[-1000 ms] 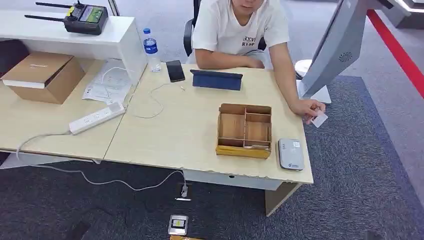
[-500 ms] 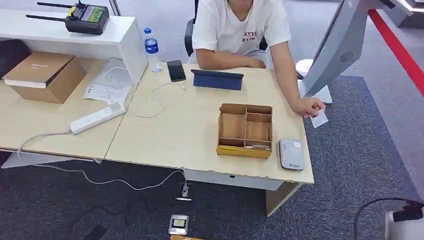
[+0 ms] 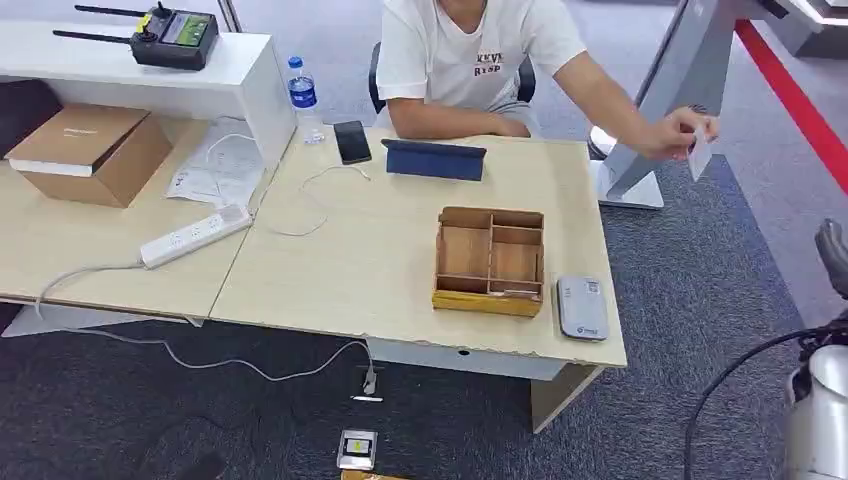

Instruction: Pass the card to the sensor for recognition and then transmit it.

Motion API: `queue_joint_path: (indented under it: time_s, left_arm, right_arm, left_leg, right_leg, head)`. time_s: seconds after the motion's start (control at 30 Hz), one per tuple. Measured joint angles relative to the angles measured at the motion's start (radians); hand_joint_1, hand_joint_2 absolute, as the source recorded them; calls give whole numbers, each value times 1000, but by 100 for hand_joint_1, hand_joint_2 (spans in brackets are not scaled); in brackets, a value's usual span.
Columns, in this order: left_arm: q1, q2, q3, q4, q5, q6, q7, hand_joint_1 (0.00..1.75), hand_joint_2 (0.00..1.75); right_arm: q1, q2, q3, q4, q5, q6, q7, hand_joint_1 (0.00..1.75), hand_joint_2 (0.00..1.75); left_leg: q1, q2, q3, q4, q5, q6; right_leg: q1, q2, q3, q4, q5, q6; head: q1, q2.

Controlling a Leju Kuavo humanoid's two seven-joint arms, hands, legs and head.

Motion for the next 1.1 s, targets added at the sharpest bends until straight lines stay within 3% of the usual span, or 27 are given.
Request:
queue_joint_path:
  time_s: [0.17,0.37,0.77,1.1]
  left_arm:
    - [2,13,-29,0,-31,-13,-32,0,0]
    - [3,30,-55,0,-44,-22,-39,0,0]
    - [4,47,-79,0,-42,-32,-14,0,0]
    - [6,52,-79,0,-32,-34,-4,0,0]
  right_arm:
    - [-68,0,99,2,262,-13,-38,0,175]
    - [-205,8,217,93,461,18,-47,0,175]
    - [-427,67,389,370,583,22,-51,0,175]
    - [-497,124,459,515,585,26,-55,0,175]
  left_leg:
    - [0,0,0,0,0,0]
    - [0,0,-1,0,1,-1]
    - [0,-1,-2,0,1,-1]
    - [2,-1,-3,0,1,-1]
  right_leg:
    - [0,0,0,0,0,0]
    - [0,0,-1,1,0,0]
    - [0,0,-3,1,0,0]
    - [0,0,-3,1,0,0]
  head:
    - [-1,0]
    - [0,0]
    - [0,0]
    - [0,0]
